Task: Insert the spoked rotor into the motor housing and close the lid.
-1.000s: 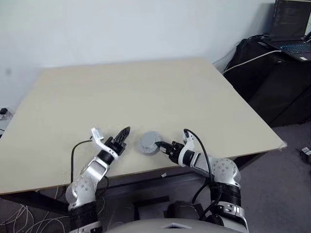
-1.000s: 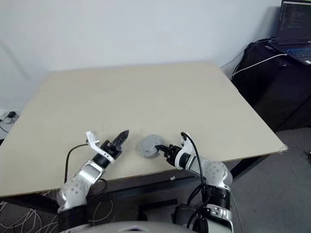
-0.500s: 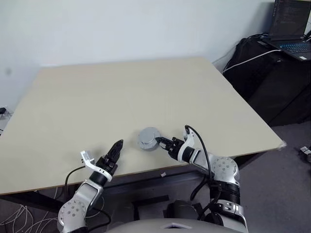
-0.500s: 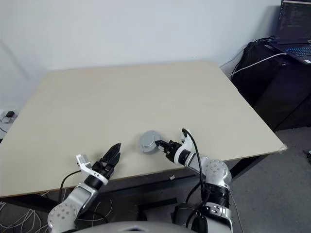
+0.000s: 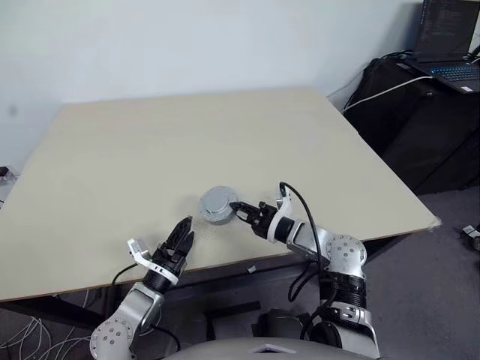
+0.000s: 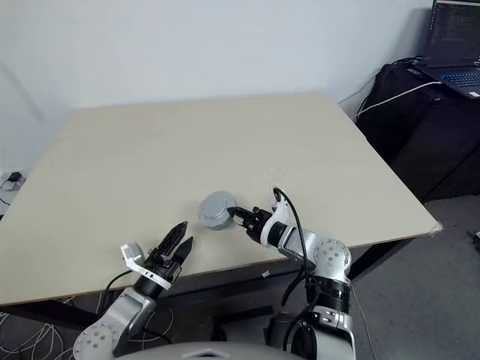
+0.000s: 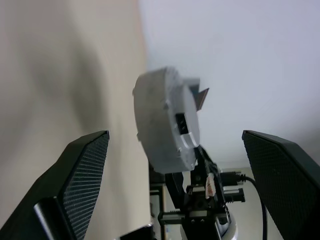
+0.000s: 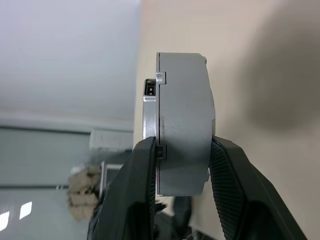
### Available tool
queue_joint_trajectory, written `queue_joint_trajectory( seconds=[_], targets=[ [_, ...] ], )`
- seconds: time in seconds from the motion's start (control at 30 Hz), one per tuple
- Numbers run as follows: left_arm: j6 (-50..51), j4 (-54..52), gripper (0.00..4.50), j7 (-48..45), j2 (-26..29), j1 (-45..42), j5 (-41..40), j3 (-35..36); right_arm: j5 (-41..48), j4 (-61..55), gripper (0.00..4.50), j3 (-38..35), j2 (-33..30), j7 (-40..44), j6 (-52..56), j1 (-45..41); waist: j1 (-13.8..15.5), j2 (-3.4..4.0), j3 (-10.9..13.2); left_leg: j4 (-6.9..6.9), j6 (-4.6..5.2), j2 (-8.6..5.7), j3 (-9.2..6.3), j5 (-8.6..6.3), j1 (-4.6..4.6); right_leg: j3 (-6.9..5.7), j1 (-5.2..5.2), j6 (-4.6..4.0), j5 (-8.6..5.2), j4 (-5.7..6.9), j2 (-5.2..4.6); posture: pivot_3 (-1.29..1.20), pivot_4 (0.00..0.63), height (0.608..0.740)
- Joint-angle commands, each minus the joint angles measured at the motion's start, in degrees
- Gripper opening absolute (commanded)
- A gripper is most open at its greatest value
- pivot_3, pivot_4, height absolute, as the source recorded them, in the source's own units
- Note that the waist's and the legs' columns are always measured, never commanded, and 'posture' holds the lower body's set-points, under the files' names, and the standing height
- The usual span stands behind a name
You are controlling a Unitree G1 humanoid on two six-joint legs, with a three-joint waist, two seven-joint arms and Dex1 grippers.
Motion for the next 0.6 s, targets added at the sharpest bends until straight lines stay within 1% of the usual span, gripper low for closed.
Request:
queue_joint_trajectory(
  seconds=[0.03, 0.37, 0.6],
  targets=[
    [0.27, -0.90, 4.50, -0.80, -2.90, -0.22, -2.19, -2.26, 5.48, -3.85, 1.23, 2.89, 8.28, -0.57, -0.65, 1.38, 0.00, 0.00, 0.00, 0.00, 0.00, 0.00, 0.00, 0.00, 0.01, 0.00, 0.00, 0.00, 0.00, 0.00, 0.00, 0.00, 0.000, 0.740],
    [-2.51, 0.24, 4.50, -4.91, -2.57, -0.41, -2.31, -3.56, 9.16, -3.63, 1.23, 6.00, 6.20, -3.02, -0.96, 2.00, -0.02, 0.00, 0.00, 0.01, 0.00, 0.00, 0.03, 0.00, 0.00, 0.02, 0.01, 0.00, 0.00, 0.00, 0.02, 0.00, 0.000, 0.740],
    [-4.55, 1.18, 4.50, -5.72, -3.02, -1.10, -2.48, -3.70, 12.16, -3.65, 1.23, 7.32, 5.10, -4.63, 0.03, 3.30, 0.02, -0.01, -0.01, 0.01, 0.00, 0.00, 0.04, 0.00, 0.00, 0.02, 0.01, 0.00, 0.00, -0.01, 0.02, 0.00, 0.000, 0.740]
  ],
)
